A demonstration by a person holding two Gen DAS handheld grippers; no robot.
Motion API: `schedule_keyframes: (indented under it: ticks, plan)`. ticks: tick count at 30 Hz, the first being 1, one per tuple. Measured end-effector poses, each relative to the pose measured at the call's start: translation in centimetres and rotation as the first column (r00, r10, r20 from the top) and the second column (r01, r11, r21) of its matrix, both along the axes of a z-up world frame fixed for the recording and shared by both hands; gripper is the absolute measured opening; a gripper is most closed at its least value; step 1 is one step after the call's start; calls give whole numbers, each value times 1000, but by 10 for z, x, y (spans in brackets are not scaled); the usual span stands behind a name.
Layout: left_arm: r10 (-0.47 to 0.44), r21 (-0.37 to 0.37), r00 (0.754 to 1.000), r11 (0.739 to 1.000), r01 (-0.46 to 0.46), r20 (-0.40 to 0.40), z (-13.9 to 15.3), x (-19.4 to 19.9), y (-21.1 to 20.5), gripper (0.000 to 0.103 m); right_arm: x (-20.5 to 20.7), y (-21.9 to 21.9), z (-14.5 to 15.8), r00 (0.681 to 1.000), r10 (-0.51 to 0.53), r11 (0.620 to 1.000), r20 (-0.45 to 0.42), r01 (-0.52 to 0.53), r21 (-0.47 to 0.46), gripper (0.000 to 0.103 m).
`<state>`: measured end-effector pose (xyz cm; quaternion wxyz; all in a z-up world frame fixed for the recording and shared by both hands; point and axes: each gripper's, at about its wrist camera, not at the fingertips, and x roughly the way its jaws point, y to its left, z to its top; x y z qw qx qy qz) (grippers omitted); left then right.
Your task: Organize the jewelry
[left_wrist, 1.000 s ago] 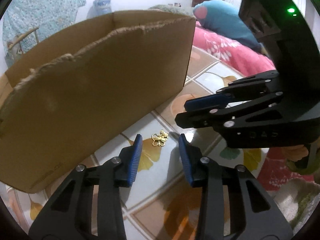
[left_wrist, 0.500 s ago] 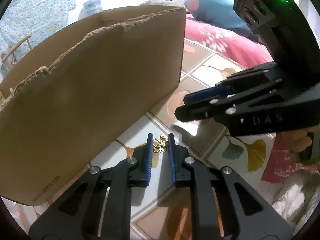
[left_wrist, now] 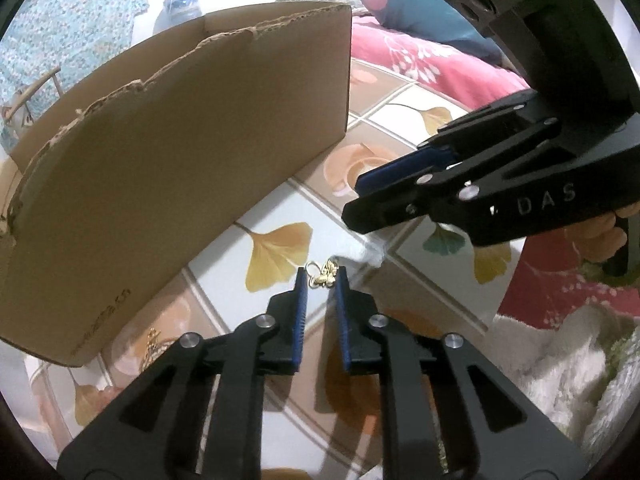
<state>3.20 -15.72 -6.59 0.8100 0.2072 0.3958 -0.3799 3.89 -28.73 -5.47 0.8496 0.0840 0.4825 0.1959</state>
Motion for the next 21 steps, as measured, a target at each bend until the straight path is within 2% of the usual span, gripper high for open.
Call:
schedule_keyframes:
  ticks: [13, 21]
  plan:
    - [44, -66, 999, 997, -45, -7, 1, 3, 22, 17, 4, 38, 0, 998, 65, 983, 1, -64, -170, 25]
    - [41, -57, 999, 998, -40, 8, -2, 4, 20, 17, 2, 56, -3, 995, 95, 954, 30, -83, -288, 25]
